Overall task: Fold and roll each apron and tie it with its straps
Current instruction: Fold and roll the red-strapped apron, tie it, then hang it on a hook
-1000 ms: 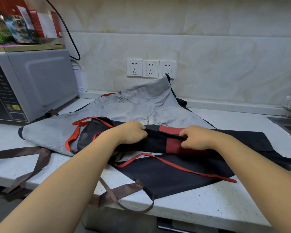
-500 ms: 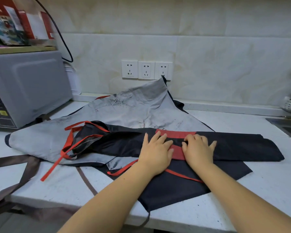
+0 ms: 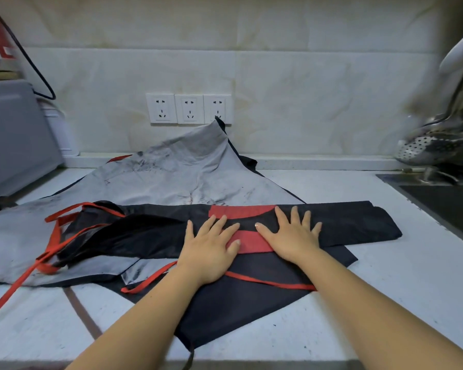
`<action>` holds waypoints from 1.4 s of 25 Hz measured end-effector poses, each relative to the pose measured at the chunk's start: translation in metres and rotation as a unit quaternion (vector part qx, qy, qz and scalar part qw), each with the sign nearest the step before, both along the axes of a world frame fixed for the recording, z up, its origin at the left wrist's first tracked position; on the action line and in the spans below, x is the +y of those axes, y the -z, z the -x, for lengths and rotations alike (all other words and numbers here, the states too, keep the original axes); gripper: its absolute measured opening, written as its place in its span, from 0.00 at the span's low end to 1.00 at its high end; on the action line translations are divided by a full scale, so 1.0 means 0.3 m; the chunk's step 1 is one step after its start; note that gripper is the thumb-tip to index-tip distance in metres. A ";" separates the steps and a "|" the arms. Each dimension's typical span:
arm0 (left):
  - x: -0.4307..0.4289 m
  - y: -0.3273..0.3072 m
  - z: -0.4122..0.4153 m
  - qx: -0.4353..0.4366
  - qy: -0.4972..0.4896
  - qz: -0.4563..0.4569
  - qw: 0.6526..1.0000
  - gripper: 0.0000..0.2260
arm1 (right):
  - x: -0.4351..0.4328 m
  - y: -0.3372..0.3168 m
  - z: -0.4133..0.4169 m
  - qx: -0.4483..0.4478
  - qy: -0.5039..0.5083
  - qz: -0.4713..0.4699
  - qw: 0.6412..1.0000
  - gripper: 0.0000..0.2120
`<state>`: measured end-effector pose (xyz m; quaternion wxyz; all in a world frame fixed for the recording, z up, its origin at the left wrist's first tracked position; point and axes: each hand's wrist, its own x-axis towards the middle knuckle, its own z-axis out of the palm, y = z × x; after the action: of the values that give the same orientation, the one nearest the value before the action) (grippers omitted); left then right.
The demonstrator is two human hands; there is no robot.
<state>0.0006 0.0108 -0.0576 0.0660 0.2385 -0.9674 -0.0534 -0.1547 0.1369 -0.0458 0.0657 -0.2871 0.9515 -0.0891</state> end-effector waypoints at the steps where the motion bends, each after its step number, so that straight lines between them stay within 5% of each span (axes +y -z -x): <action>1: 0.000 0.000 0.003 -0.003 0.000 -0.001 1.000 0.23 | 0.035 -0.001 0.037 -0.002 0.014 -0.005 1.000 0.42; 6: -0.003 0.004 0.005 -0.010 -0.004 -0.002 1.000 0.31 | 0.181 -0.005 0.195 -0.009 0.094 -0.022 0.995 0.42; 10: -0.004 0.003 0.009 -0.005 -0.009 -0.001 1.000 0.23 | 0.218 -0.008 0.233 -0.012 0.126 -0.028 0.992 0.43; 21: -0.007 0.003 0.011 0.003 -0.010 -0.011 1.000 0.22 | 0.240 -0.011 0.258 -0.002 0.210 -0.027 0.977 0.45; 26: 0.000 0.003 0.010 0.008 -0.010 -0.012 1.000 0.22 | 0.287 -0.022 0.314 0.031 0.215 -0.054 0.975 0.43; 31: -0.002 0.005 0.010 0.007 -0.012 -0.013 1.000 0.22 | 0.262 0.002 0.368 0.018 0.115 -0.043 0.992 0.33; 35: 0.002 0.000 0.012 0.007 -0.011 -0.010 1.000 0.22 | 0.218 -0.035 0.341 -0.017 0.183 -0.060 0.981 0.31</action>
<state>-0.0030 0.0114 -0.0576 0.0713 0.2493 -0.9637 -0.0636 -0.2571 0.2023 -0.0352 0.0813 -0.1021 0.9903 -0.0475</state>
